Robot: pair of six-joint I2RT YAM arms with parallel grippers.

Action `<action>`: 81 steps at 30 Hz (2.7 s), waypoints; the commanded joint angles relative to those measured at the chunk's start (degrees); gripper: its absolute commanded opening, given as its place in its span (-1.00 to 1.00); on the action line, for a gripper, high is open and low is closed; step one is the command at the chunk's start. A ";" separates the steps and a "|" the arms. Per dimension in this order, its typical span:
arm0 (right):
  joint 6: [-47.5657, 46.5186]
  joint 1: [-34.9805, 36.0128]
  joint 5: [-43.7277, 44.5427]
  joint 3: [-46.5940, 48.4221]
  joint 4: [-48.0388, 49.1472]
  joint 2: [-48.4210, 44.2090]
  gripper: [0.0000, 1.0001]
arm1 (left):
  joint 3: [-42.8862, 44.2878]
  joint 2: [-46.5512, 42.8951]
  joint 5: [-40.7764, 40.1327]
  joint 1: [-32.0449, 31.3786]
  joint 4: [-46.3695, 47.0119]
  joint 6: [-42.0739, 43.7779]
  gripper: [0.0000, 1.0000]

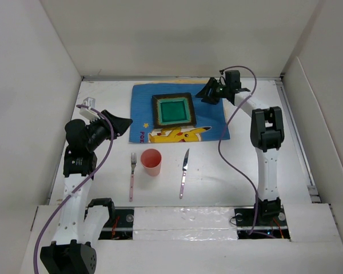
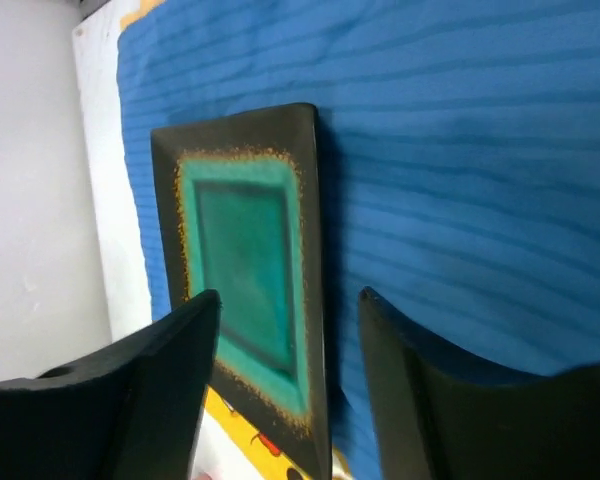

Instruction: Set the dinner table for one person

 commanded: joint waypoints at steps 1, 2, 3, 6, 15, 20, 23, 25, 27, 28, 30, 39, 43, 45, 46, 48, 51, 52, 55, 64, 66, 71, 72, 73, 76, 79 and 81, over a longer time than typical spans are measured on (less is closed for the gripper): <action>-6.19 -1.35 3.12 1.30 -4.86 -9.25 0.07 | 0.16 -0.50 0.83 0.38 2.34 0.62 -0.16; -7.07 -1.35 3.21 -3.85 -2.34 -11.27 -0.41 | 0.34 -0.41 0.66 0.38 2.25 0.88 -0.16; -7.51 -0.30 3.56 -7.30 -0.57 -16.43 -0.60 | 0.43 -0.41 0.48 0.38 1.73 1.06 -0.16; -10.14 2.86 5.75 -22.06 6.02 -25.67 -1.00 | 0.25 -0.24 0.31 0.38 1.72 1.15 -0.16; -20.78 32.55 31.31 -42.58 2.80 -53.91 -0.76 | 0.52 0.12 1.19 0.38 2.08 1.59 -0.67; -22.54 44.69 43.78 -37.84 -5.89 -53.66 0.27 | 2.01 -0.67 -0.92 0.38 0.58 2.82 -1.00; -23.07 48.13 46.19 -33.55 -9.41 -49.01 0.27 | 2.54 -1.11 -1.71 0.38 0.23 2.82 -1.00; -23.16 50.06 46.62 -31.16 -11.00 -44.71 0.26 | 2.19 -1.29 -2.06 0.38 0.23 2.73 -1.00; -23.34 50.60 48.47 -28.09 -12.50 -41.80 0.23 | 1.49 -1.55 -1.89 0.38 0.32 2.73 -0.90; -23.51 51.21 48.91 -26.95 -13.38 -38.83 0.21 | 1.14 -1.64 -1.72 0.38 0.41 2.73 -0.87; -23.42 51.73 48.82 -24.40 -15.14 -36.35 0.11 | 0.78 -1.91 -1.63 0.38 0.23 2.90 -0.81; -22.46 47.08 53.83 -20.18 -10.31 -38.98 -1.00 | 0.34 -1.91 -0.84 0.38 0.76 2.47 -0.75; -24.73 35.25 51.82 -13.61 -12.75 -39.77 -1.00 | 0.25 -1.99 -0.49 0.38 0.76 2.55 -0.73; -25.53 26.72 50.24 -9.11 -15.05 -36.09 -1.00 | -0.18 -2.17 -0.05 0.38 1.11 2.47 -0.72; -25.97 24.17 49.19 -3.87 -17.40 -34.34 -1.00 | -0.27 -1.82 0.22 0.38 1.46 2.21 -0.71; -26.32 17.42 47.60 2.04 -19.96 -28.12 -1.00 | -0.27 -1.56 1.27 0.38 1.72 2.12 -0.70; -26.24 10.73 45.66 15.04 -25.32 -18.03 -1.00 | -0.45 -1.47 1.54 0.38 2.08 1.85 -0.69; -26.15 9.48 44.62 18.82 -29.08 -15.45 -1.00 | -0.36 -1.03 1.71 0.38 1.99 1.76 -0.67; -25.89 5.97 43.21 30.09 -32.62 -7.37 -1.00 | -0.27 -0.50 2.41 0.38 2.16 1.85 -0.66; -24.83 2.17 40.47 33.28 -32.02 0.39 -1.00 | -0.54 0.73 3.91 0.38 2.78 1.41 -0.65; -24.83 2.17 41.00 32.48 -31.23 1.80 -1.00 | -0.45 0.91 4.00 0.38 2.69 1.50 -0.66; -24.92 2.17 41.97 32.04 -29.91 3.56 -1.00 | -0.71 0.91 3.74 0.38 2.69 1.50 -0.66; -24.83 2.17 42.06 32.13 -29.65 3.30 -1.00 | -0.54 0.91 3.65 0.38 2.52 1.67 -0.66; -24.57 2.17 41.97 32.13 -29.21 3.12 -1.00 | -0.80 0.64 3.65 0.38 2.43 1.68 -0.66; -24.39 1.64 42.06 32.74 -28.42 1.98 -1.00 | -0.71 0.99 3.56 0.38 2.69 1.41 -0.66; -24.39 1.12 41.71 35.11 -29.02 2.85 -1.00 | -0.62 0.91 3.47 0.38 2.52 1.59 -0.66; -24.91 1.12 42.14 37.13 -30.25 4.43 -1.00 | -0.54 1.08 3.38 0.38 2.43 1.67 -0.66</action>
